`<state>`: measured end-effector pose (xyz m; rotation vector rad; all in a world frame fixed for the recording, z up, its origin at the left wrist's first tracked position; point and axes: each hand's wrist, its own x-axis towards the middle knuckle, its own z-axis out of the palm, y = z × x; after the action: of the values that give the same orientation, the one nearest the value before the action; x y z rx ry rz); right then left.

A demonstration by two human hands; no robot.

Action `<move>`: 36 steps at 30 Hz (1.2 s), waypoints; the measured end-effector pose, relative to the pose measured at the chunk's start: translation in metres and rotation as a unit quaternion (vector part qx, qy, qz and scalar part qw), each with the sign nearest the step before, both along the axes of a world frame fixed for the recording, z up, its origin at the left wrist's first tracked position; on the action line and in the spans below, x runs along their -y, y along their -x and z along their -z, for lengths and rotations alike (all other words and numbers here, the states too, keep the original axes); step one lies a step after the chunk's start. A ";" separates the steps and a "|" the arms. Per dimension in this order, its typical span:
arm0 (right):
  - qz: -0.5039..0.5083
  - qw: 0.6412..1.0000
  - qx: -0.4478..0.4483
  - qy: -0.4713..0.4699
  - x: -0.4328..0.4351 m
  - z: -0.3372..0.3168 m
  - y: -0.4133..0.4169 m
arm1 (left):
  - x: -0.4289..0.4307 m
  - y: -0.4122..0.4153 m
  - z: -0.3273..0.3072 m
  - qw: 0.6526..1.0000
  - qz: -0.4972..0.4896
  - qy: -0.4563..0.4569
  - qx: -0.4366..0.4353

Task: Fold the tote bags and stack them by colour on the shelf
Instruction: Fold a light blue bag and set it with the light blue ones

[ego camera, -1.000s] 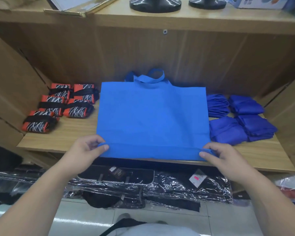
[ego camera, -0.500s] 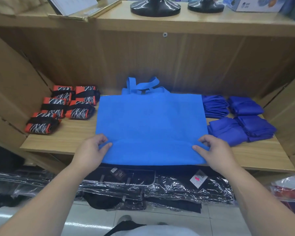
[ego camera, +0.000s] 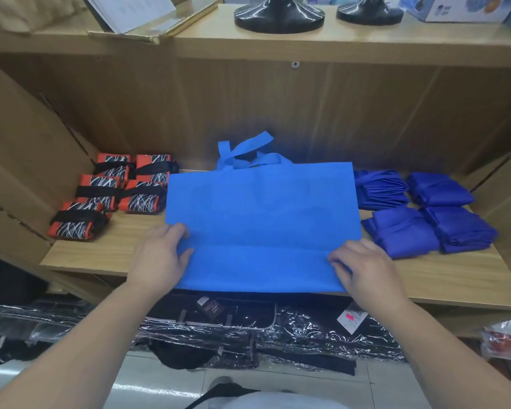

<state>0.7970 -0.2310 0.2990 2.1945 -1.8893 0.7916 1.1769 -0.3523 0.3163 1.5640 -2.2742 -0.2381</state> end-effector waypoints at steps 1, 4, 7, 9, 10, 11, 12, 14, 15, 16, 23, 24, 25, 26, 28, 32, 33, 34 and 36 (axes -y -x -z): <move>-0.010 1.000 0.015 -0.006 0.000 0.003 0.002 | 0.004 0.000 0.000 1.000 0.001 0.001 0.011; -0.023 0.994 0.079 -0.070 -0.007 0.011 0.010 | 0.011 -0.008 0.010 0.999 0.020 0.021 0.029; -0.026 0.983 0.062 -0.171 -0.017 0.011 0.013 | 0.008 -0.020 0.021 0.996 0.038 0.075 0.032; -0.034 0.977 0.020 -0.211 -0.018 0.008 0.014 | 0.001 -0.024 0.023 0.990 0.070 0.117 0.044; -0.038 0.974 -0.001 -0.224 -0.017 0.006 0.013 | -0.002 -0.024 0.023 0.986 0.087 0.136 0.052; -0.040 0.970 -0.018 -0.237 -0.014 0.002 0.012 | -0.007 -0.023 0.022 0.983 0.097 0.146 0.058; -0.043 0.968 -0.032 -0.245 -0.011 0.000 0.011 | -0.012 -0.022 0.021 0.982 0.101 0.151 0.061; -0.050 0.962 -0.054 -0.264 -0.002 -0.009 0.009 | -0.026 -0.017 0.017 0.983 0.103 0.134 0.066; -0.055 0.960 -0.056 -0.269 0.002 -0.013 0.008 | -0.032 -0.013 0.014 0.985 0.105 0.113 0.082; -0.063 0.959 -0.056 -0.271 0.005 -0.016 0.007 | -0.037 -0.011 0.013 0.985 0.107 0.094 0.102; -0.117 0.967 -0.055 -0.222 0.013 -0.016 0.005 | -0.045 -0.013 0.015 0.978 0.074 0.034 0.192; -0.117 0.969 -0.053 -0.209 0.011 -0.012 0.004 | -0.045 -0.017 0.019 0.978 0.070 0.038 0.193; -0.114 0.970 -0.041 -0.210 0.010 -0.010 0.004 | -0.046 -0.021 0.022 0.978 0.065 0.038 0.193; -0.112 0.971 -0.025 -0.211 0.010 -0.008 0.005 | -0.047 -0.025 0.025 0.979 0.063 0.046 0.191; -0.105 0.971 -0.021 -0.213 0.012 -0.009 0.007 | -0.049 -0.030 0.029 0.980 0.057 0.057 0.184; -0.100 0.954 -0.084 -0.272 0.015 -0.017 0.013 | -0.050 -0.035 0.030 0.978 0.075 0.065 0.183; -0.100 0.950 -0.084 -0.285 0.015 -0.018 0.015 | -0.049 -0.037 0.030 0.978 0.082 0.070 0.178; -0.103 0.949 -0.074 -0.288 0.015 -0.017 0.017 | -0.047 -0.039 0.033 0.979 0.091 0.082 0.165; -0.109 0.953 -0.030 -0.281 0.013 -0.016 0.022 | -0.044 -0.044 0.033 0.982 0.103 0.094 0.127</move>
<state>0.7749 -0.2436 0.3148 2.7496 -2.0535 0.2085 1.2208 -0.3086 0.2835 1.3277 -2.5696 0.1295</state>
